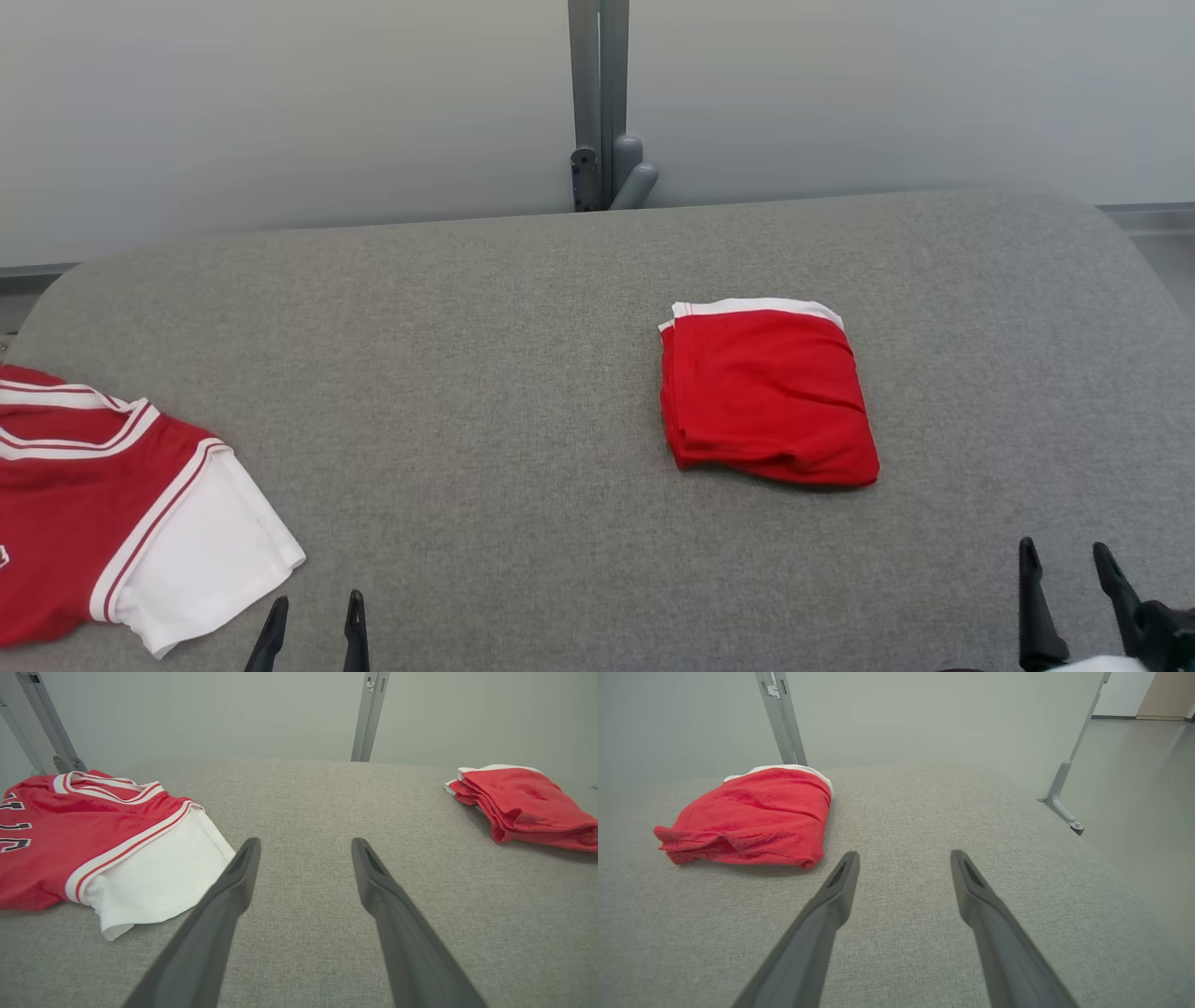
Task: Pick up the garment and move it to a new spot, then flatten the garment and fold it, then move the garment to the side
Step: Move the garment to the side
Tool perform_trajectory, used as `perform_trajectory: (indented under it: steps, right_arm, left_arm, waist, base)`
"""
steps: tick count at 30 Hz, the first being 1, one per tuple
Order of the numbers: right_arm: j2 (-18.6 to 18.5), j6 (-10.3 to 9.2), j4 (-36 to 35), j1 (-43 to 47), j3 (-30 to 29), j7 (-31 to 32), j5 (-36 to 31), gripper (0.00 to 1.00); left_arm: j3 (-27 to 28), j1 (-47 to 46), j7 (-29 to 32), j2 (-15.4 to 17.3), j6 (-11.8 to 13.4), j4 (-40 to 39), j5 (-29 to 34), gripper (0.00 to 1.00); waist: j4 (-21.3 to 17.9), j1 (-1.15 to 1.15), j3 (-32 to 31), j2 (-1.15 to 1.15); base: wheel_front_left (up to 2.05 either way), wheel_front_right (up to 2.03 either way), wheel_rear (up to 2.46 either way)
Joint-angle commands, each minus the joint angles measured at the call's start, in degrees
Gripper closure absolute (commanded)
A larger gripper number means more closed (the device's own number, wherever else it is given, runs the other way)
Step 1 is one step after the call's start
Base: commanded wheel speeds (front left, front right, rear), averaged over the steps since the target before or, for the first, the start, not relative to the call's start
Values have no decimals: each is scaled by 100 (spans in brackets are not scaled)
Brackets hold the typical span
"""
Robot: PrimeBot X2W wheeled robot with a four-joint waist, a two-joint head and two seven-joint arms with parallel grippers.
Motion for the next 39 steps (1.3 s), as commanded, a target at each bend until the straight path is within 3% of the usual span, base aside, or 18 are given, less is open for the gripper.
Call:
perform_trajectory:
  steps: [1,3,6,9,12,18,27,28,29,34,39]
  right_arm:
    - [27,-2,158,-195,123,-15,320,0]
    - [-86,-1,386,-703,524,272,933,0]
    - [-363,-2,424,-1336,930,1275,1663,0]
    - [-635,-1,452,-2111,973,2250,2116,0]
    - [-682,-1,754,-2765,987,3109,2341,0]
    - [-606,-1,1627,-3617,904,3711,2296,0]
    - [-487,-1,3099,-4297,864,3453,2069,0]
    - [-486,-1,3199,-4334,854,3377,2099,47]
    - [-468,-1,3266,-4370,863,3289,2142,100]
    - [-476,-1,3456,-4541,1101,3123,2428,100]
    - [-543,-6,3557,-4688,1364,3044,2622,100]
  left_arm:
    - [-9,27,-1,12,49,-13,-80,0]
    - [-76,-53,-1,12,33,-27,-121,0]
    - [-178,-192,-1,11,-23,-9,-99,0]
    - [-231,-413,-1,12,-69,-51,-79,0]
    - [-301,-632,-1,12,-133,-10,-58,0]
    - [-395,-957,-1,11,-192,68,-78,0]
    - [-507,-1206,-1,11,-214,77,-162,0]
    - [-504,-1209,-1,11,-203,72,-162,0]
    - [-490,-1200,-1,10,-183,63,-163,0]
    - [-469,-1053,-1,10,-156,-15,-142,0]
    - [-388,-1030,-1,11,-178,-136,-70,0]
  waist:
    - [25,0,65,1]
    - [25,0,216,1]
    - [59,0,429,1]
    - [157,0,822,1]
    - [293,0,1156,1]
    - [569,0,1501,1]
    - [902,0,1607,1]
    - [906,0,1601,1]
    - [897,0,1592,1]
    - [621,0,1598,1]
    - [-27,0,1708,1]
  base:
    - [0,0,0]
    - [0,0,0]
    - [0,0,0]
    - [0,0,0]
    - [0,0,0]
    - [0,0,0]
    - [0,0,0]
    - [0,0,0]
    - [0,0,0]
    - [0,0,0]
    - [0,0,0]
